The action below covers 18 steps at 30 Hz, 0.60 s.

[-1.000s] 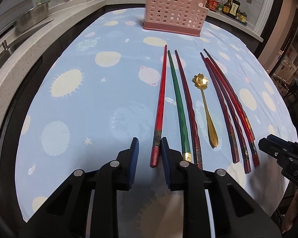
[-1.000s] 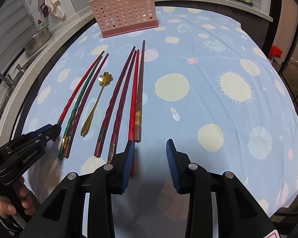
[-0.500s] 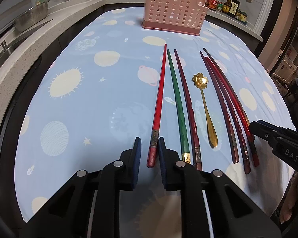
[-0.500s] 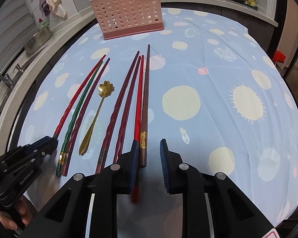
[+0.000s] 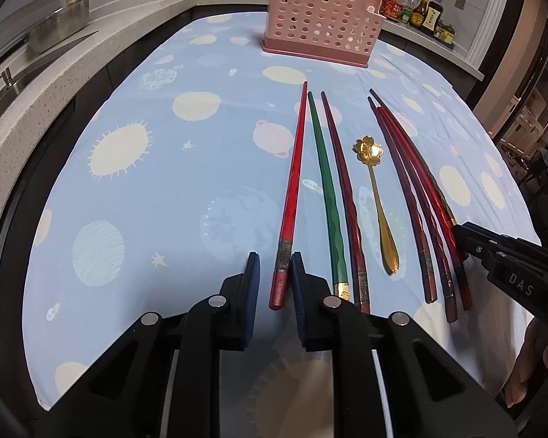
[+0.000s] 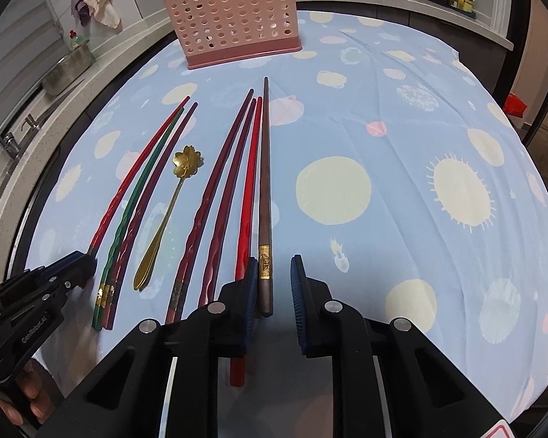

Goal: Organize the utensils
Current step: 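Close the left gripper on the red chopstick while the right gripper closes on the brown chopstick, then lift the red chopstick with the left tool while the right tool lifts the brown chopstick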

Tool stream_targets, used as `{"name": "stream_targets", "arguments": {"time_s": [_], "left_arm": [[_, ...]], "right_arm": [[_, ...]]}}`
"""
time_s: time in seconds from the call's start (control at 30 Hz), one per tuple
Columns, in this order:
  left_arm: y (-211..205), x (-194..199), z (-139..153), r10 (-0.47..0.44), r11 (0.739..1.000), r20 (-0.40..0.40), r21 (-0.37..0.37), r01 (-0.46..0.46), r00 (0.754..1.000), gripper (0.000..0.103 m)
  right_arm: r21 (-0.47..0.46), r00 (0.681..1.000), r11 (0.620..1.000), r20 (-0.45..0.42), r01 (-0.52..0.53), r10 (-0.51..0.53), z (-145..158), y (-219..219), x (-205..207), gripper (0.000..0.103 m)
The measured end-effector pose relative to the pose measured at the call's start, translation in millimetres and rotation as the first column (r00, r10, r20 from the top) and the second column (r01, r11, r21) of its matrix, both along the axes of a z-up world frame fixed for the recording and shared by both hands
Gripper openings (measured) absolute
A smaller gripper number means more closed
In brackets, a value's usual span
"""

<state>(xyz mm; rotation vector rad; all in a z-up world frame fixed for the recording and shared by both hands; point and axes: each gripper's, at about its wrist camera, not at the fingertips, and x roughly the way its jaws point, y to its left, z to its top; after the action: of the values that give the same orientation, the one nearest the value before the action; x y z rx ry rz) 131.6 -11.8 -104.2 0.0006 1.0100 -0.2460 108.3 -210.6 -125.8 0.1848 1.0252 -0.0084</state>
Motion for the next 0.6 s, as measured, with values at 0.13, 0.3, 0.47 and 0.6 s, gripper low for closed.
{"name": "stream_targets", "arguments": {"time_s": [0.13,0.3,0.47,0.6], "left_arm": [[1.5,0.1,-0.1,0.003,1.000,-0.001,-0.014,-0.003,1.000,0.017],[3.1,0.0,0.0,0.004,1.000,-0.002,-0.031,-0.004,1.000,0.017],[5.7,-1.6,0.9,0.005,0.999,-0.012,-0.051,-0.005,1.000,0.009],[6.6,-4.6,1.0,0.003,0.998,-0.020,-0.068,-0.004,1.000,0.009]], "right_arm": [[0.005,1.000,1.000,0.002,-0.001,0.001,-0.3,-0.2,-0.7,0.008],[0.013,1.000,1.000,0.005,0.001,-0.001,0.7,-1.5,-3.9,0.007],[0.037,1.000,0.999,0.006,0.011,-0.011,4.0,-5.0,-10.6,0.007],[0.053,1.000,0.998,0.015,0.019,-0.019,9.7,-8.4,-16.9,0.007]]}}
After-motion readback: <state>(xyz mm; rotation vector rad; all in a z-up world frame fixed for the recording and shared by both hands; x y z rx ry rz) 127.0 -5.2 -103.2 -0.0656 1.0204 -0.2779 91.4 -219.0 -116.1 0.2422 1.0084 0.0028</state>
